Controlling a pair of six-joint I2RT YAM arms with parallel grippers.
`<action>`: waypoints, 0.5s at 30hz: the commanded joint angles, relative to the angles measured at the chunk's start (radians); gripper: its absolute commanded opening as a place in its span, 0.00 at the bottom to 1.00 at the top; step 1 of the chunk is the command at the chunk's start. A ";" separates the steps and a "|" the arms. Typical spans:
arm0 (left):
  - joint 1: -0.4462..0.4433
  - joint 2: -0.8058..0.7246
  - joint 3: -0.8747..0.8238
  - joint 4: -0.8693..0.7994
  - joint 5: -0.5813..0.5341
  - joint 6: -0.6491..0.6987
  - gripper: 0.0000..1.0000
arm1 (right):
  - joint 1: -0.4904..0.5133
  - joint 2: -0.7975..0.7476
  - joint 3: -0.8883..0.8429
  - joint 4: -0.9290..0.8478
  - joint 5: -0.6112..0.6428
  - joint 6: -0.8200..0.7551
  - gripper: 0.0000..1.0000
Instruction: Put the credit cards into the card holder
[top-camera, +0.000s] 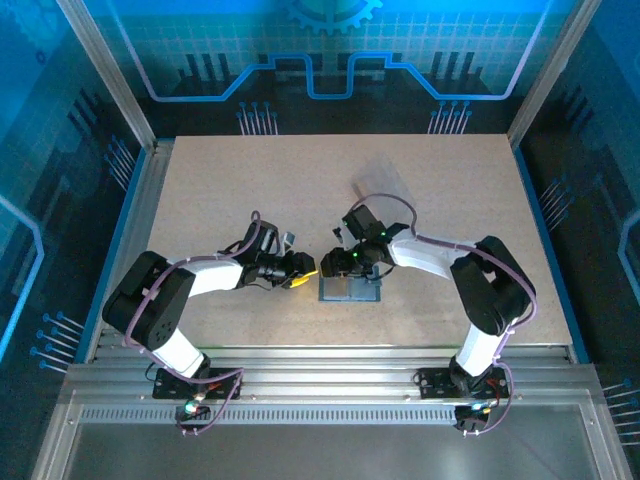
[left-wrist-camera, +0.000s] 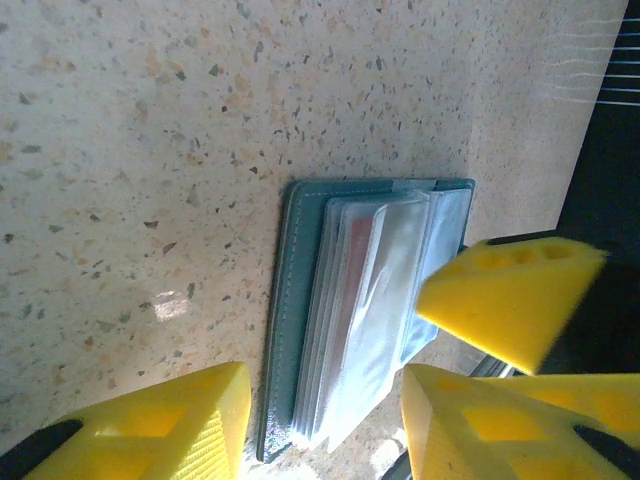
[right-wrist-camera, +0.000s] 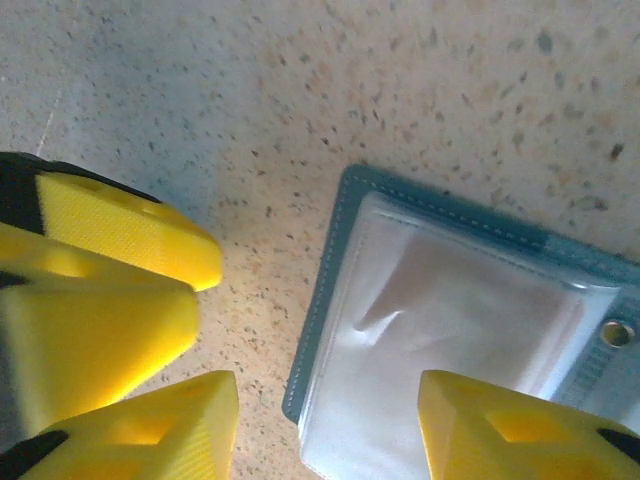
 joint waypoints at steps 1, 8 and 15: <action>0.006 -0.023 -0.011 0.018 0.029 -0.007 0.46 | 0.010 -0.048 0.069 -0.120 0.063 -0.062 0.52; 0.007 -0.028 -0.012 0.023 0.031 -0.006 0.48 | -0.016 -0.059 0.179 -0.239 0.138 -0.134 0.52; 0.006 -0.023 -0.015 0.039 0.044 -0.014 0.48 | -0.140 0.001 0.404 -0.365 0.343 -0.234 0.41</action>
